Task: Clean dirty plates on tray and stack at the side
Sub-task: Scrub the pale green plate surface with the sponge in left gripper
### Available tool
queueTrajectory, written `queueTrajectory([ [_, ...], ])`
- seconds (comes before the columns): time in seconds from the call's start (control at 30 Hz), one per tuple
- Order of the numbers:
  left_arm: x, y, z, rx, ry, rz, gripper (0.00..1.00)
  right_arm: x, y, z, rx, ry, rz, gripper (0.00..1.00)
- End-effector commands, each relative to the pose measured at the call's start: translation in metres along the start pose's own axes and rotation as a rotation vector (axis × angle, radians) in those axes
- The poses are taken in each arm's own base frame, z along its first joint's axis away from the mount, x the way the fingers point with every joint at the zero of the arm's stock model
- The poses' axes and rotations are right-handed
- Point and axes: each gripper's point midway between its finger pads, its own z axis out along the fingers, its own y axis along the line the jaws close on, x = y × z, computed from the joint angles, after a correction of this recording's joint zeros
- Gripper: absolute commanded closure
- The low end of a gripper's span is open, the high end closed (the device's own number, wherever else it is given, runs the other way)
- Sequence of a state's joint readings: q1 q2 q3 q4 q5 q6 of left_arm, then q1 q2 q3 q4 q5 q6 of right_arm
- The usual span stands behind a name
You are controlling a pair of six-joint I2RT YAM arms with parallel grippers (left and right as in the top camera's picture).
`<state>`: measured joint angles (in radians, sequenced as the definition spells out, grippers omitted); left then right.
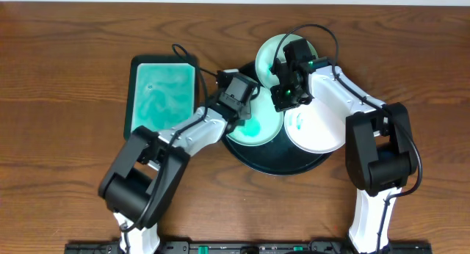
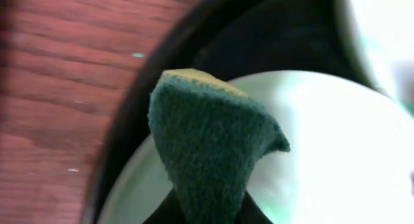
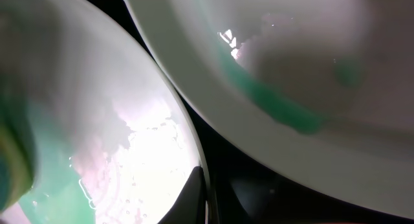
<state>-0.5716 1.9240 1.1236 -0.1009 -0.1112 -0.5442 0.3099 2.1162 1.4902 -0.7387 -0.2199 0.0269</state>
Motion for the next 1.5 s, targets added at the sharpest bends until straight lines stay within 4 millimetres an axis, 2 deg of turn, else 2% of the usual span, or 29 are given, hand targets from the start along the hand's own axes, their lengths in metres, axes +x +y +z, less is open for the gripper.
queueTrajectory([
  [0.0,-0.014,-0.048,-0.036,0.257,0.047,-0.107,0.86,0.006,0.004,0.007,0.0,0.022,0.013,0.99],
  [0.1,-0.01,-0.061,-0.043,0.321,0.095,-0.195,0.86,0.006,0.004,0.007,0.0,0.022,0.013,0.99],
  [0.33,0.007,-0.041,-0.015,0.203,0.107,-0.195,0.83,0.006,0.004,0.007,0.0,0.022,0.013,0.99],
  [0.37,0.009,-0.039,-0.012,0.197,0.113,-0.194,0.73,0.006,0.004,0.007,0.0,0.022,0.013,0.99],
  [0.43,0.01,-0.039,-0.011,0.195,0.116,-0.184,0.62,0.006,0.004,0.007,0.0,0.022,0.013,0.99],
  [0.5,0.007,-0.041,-0.013,0.205,0.104,-0.152,0.53,0.006,0.004,0.007,0.0,0.022,0.013,0.99],
  [0.6,0.002,-0.043,-0.018,0.22,0.081,-0.099,0.48,0.006,0.004,0.007,0.001,0.022,0.013,0.99],
  [0.87,-0.007,-0.046,-0.032,0.236,0.059,-0.074,0.48,0.006,0.004,0.006,0.001,0.025,0.013,0.99],
  [1.17,0.008,-0.039,-0.019,0.189,0.086,-0.063,0.52,0.006,0.004,0.006,0.001,0.024,0.009,0.99],
  [1.33,0.009,-0.038,-0.017,0.183,0.09,-0.062,0.67,0.006,0.004,0.006,0.001,0.025,0.01,0.99],
  [1.47,0.014,-0.038,-0.016,0.176,0.102,-0.057,0.67,0.006,0.004,0.006,0.001,0.025,0.01,0.99],
])
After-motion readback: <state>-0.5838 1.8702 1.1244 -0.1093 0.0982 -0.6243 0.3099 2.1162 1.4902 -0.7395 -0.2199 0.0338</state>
